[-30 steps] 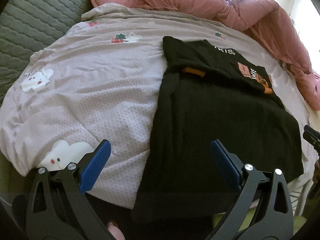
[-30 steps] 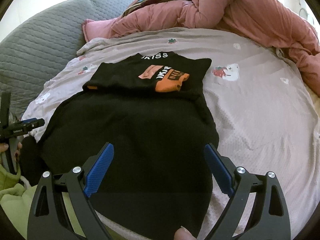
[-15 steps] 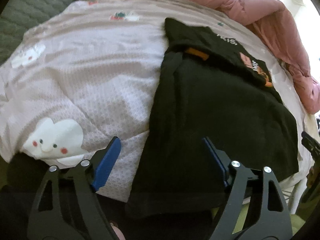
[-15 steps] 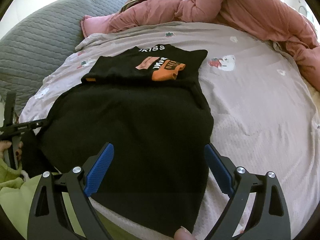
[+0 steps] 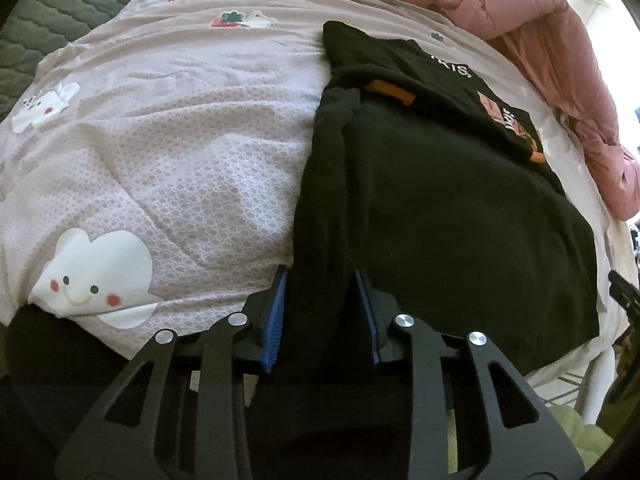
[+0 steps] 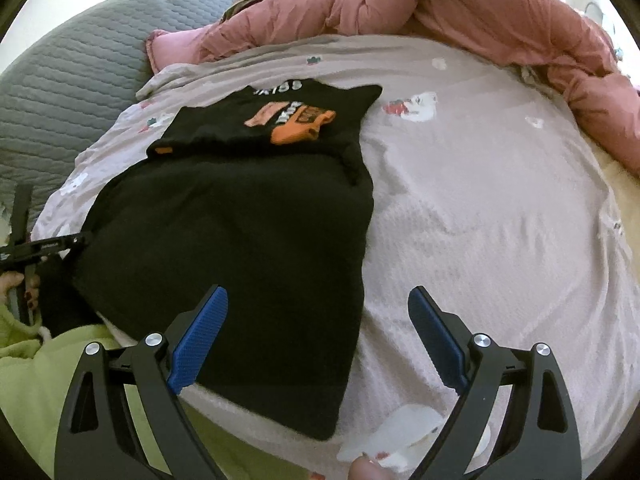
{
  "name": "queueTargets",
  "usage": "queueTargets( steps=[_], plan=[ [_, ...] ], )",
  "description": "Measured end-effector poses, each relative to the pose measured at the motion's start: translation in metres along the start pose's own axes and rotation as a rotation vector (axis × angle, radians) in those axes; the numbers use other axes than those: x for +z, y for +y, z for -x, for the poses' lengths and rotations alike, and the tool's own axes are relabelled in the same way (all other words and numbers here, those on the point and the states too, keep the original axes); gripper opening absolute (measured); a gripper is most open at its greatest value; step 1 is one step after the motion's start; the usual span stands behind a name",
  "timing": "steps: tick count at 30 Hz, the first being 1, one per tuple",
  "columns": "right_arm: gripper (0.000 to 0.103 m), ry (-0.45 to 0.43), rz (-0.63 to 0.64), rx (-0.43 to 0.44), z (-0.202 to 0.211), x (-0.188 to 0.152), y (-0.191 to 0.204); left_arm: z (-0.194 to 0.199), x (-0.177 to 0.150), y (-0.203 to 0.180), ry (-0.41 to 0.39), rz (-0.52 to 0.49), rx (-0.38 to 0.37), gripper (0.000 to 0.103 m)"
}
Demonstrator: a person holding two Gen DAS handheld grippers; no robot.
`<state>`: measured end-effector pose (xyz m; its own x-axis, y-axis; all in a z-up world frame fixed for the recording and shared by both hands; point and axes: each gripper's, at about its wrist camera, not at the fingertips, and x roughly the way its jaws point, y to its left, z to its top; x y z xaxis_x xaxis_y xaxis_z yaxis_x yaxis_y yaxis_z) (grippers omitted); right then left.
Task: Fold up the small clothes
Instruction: 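Close the left gripper on the hem while the right gripper grasps the hem too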
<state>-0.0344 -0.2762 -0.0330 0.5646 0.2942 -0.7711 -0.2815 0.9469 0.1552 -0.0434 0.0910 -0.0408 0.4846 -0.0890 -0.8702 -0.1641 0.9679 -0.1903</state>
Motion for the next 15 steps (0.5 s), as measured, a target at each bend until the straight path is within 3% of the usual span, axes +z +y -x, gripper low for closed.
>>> queueTargets(
  steps=[6, 10, 12, 15],
  plan=[
    [0.067, 0.038, -0.012, 0.026, -0.004, -0.004, -0.004, 0.001, 0.0, -0.004, -0.005, -0.02, 0.008, 0.021],
    [0.063, 0.065, -0.019, 0.029, -0.014, -0.005, -0.004, 0.002, -0.001, -0.004, -0.001, -0.028, 0.003, 0.021],
    [0.05, 0.093, -0.036, 0.033, -0.021, -0.008, -0.007, 0.002, -0.002, -0.002, 0.0, -0.022, -0.002, 0.021],
    [0.045, 0.111, -0.033, 0.045, -0.023, -0.013, -0.008, 0.002, -0.002, -0.003, 0.002, -0.019, -0.004, 0.021]
  ],
)
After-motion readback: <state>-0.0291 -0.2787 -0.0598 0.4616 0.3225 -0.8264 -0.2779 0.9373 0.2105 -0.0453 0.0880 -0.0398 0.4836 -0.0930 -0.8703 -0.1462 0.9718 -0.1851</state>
